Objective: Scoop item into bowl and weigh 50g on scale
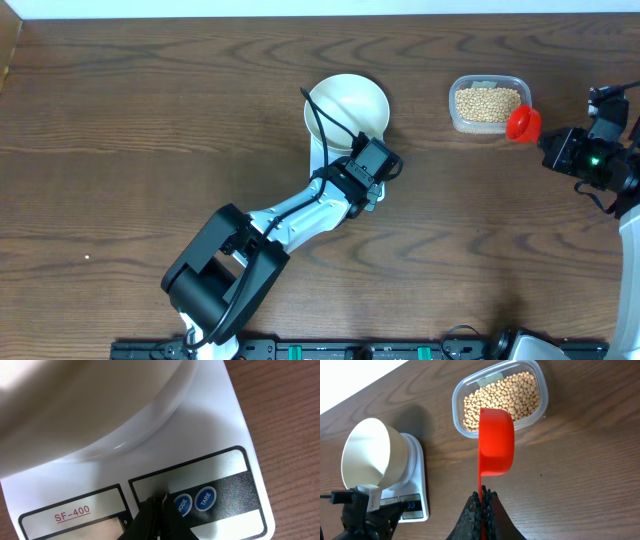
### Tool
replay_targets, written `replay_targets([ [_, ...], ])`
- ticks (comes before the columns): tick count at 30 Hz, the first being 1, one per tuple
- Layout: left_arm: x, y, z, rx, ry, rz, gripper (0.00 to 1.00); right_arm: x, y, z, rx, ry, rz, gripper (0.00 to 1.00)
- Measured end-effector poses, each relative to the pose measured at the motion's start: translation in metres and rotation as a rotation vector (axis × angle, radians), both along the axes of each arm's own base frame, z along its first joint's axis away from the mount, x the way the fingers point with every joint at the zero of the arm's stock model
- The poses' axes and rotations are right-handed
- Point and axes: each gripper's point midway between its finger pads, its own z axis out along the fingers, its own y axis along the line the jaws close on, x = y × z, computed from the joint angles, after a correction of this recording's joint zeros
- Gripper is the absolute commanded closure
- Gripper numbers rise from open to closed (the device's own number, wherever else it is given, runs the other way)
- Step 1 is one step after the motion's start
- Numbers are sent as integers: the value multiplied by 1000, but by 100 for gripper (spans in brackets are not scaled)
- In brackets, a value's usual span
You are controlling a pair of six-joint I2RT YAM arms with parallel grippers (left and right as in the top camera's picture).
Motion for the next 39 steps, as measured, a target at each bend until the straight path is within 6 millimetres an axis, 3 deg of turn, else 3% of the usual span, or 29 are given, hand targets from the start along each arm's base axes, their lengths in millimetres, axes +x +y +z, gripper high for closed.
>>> replay_targets([
  [39, 2, 4, 0, 36, -31, 82, 93, -1, 0, 0, 1, 3, 0, 99],
])
